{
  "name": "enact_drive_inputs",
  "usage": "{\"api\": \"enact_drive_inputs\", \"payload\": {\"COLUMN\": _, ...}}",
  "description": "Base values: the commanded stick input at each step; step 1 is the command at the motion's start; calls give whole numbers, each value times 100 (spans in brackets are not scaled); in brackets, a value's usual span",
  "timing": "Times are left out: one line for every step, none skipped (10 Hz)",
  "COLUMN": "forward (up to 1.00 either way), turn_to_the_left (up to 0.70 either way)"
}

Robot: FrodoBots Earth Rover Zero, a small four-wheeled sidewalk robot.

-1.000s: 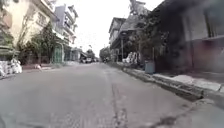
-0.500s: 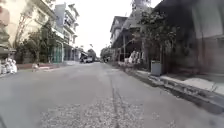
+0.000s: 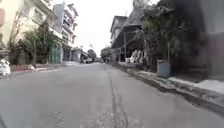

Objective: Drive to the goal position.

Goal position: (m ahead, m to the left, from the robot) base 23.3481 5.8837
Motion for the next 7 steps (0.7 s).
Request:
{"api": "enact_drive_inputs", "payload": {"forward": 100, "turn_to_the_left": 6}}
{"api": "enact_drive_inputs", "payload": {"forward": 100, "turn_to_the_left": 13}}
{"api": "enact_drive_inputs", "payload": {"forward": 100, "turn_to_the_left": 35}}
{"api": "enact_drive_inputs", "payload": {"forward": 100, "turn_to_the_left": 40}}
{"api": "enact_drive_inputs", "payload": {"forward": 100, "turn_to_the_left": 18}}
{"api": "enact_drive_inputs", "payload": {"forward": 100, "turn_to_the_left": 3}}
{"api": "enact_drive_inputs", "payload": {"forward": 100, "turn_to_the_left": 1}}
